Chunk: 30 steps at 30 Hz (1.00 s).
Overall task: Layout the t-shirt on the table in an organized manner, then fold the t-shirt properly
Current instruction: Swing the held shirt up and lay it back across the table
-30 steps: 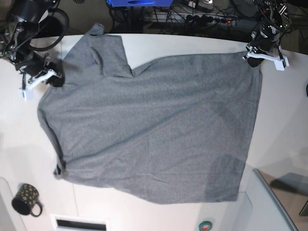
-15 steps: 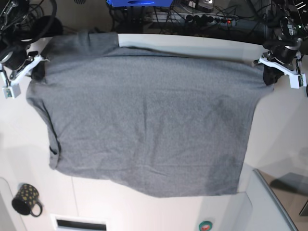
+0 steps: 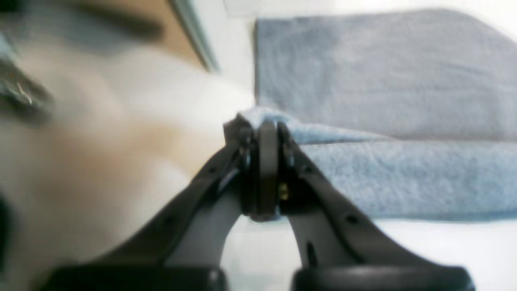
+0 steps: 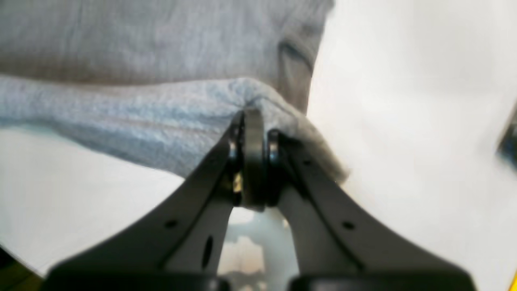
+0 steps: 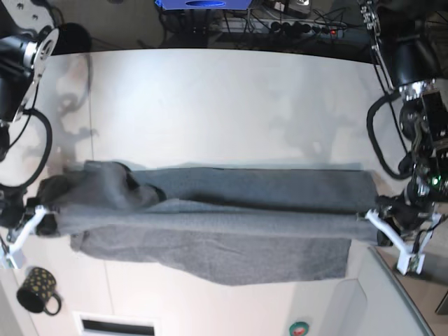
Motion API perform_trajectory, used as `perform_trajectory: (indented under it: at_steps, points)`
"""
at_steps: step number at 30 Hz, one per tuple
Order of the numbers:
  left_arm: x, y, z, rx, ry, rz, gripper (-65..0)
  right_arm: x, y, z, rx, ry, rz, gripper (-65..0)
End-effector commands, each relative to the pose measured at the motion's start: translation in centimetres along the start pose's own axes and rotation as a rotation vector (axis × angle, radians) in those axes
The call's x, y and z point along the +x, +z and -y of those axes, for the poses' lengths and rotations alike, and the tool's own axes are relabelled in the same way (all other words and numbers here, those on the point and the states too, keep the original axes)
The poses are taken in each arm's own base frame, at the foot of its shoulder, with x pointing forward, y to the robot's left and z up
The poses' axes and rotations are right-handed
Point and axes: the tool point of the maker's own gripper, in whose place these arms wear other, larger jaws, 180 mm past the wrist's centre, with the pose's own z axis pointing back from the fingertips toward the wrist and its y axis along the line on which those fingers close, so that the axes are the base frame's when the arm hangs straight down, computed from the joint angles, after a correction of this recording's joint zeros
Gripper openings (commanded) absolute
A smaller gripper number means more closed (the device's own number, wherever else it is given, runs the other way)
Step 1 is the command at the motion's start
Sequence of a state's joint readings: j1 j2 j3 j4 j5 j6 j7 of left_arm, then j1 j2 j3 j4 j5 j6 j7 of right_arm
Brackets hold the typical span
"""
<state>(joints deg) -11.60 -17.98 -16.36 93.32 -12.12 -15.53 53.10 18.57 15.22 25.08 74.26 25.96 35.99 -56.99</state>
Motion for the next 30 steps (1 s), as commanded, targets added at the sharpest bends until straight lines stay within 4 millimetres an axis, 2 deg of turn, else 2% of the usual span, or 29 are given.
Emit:
perform_trajectory:
  at_steps: [1, 5, 8, 10, 13, 17, 21, 24, 27, 28, 30]
  points:
    - [2.2, -0.5, -0.2, 0.017, -0.040, 0.041, -65.0, 3.5, 0.6, 0.9, -0.012, 0.029, 0.080, -65.0]
    - [5.8, -3.4, 0.7, 0.008, -0.094, 0.028, -65.0, 8.3, -0.7, 0.5, 0.024, 0.068, 0.125, -65.0]
    - [8.8, -4.7, 0.9, -0.005, -0.087, 0.038, -65.0, 11.2, -1.0, 0.8, 0.030, 0.088, 0.152, -65.0]
    - [11.6, -5.0, 0.6, -0.002, -0.083, 0.066, -65.0, 13.8, -0.5, 0.7, 0.029, 0.116, 0.190, -65.0]
    - [16.1, -4.3, 0.6, 0.004, -0.103, 0.133, -65.0, 17.2, 1.2, 1.3, -0.001, 0.166, 0.234, -65.0]
    - [21.1, -3.9, 1.2, 0.002, -0.148, 0.180, -65.0, 22.3, 3.4, 0.4, -0.020, 0.243, 0.308, -65.0]
    - [28.4, -2.4, 1.7, -0.013, -0.113, 0.311, -65.0, 27.8, 6.7, -0.6, -0.056, 0.361, 0.411, -65.0]
    - [33.7, -0.3, -0.3, 0.039, -0.019, 0.421, -65.0, 31.9, 10.3, -0.8, -0.098, 0.419, 0.485, -65.0]
    - [38.2, 2.2, -1.0, 0.046, 0.016, 0.510, -65.0, 35.2, 14.3, -0.3, -0.145, 0.437, 0.551, -65.0]
    - [38.9, 2.4, -1.0, 0.043, 0.022, 0.520, -65.0, 36.5, 16.0, -0.4, -0.159, 0.444, 0.585, -65.0]
    - [38.2, 1.4, -0.9, 0.035, 0.031, 0.495, -65.0, 38.5, 19.1, -0.2, -0.187, 0.460, 0.644, -65.0]
